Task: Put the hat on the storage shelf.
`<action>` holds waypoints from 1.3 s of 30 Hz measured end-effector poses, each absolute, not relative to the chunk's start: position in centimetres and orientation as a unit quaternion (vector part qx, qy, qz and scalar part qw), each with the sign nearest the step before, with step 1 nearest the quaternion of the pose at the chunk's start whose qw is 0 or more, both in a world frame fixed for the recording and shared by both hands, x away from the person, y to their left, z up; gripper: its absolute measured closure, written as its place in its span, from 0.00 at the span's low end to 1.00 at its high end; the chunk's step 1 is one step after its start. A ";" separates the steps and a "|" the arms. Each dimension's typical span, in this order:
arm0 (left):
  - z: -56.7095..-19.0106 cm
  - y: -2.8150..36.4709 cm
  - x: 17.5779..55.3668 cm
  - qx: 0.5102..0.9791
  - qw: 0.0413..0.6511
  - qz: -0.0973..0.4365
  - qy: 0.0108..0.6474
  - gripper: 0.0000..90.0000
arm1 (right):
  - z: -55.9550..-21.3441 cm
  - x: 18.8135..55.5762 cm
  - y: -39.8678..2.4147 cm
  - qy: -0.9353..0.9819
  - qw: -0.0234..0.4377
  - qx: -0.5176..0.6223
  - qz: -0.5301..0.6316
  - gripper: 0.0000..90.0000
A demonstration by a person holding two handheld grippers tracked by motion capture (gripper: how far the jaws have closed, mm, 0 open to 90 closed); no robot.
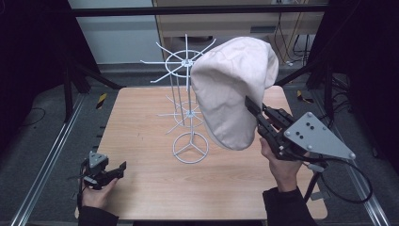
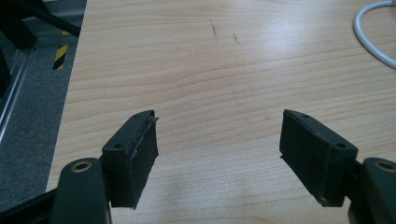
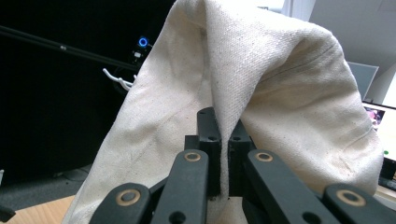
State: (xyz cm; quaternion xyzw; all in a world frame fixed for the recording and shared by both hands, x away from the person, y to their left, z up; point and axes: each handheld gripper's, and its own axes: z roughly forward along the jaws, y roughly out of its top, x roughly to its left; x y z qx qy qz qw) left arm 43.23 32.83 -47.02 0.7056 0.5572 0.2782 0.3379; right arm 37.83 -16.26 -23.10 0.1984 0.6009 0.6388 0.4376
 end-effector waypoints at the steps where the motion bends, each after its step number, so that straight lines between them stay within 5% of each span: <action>1: -47.0 32.8 43.2 0.705 0.338 0.278 0.557 0.30 | -23.1 37.9 -16.2 0.602 0.437 0.199 0.638 0.99; 39: -47.1 32.7 43.2 0.707 0.335 0.279 0.557 0.30 | -26.6 39.0 -16.4 0.648 0.386 0.216 0.620 0.99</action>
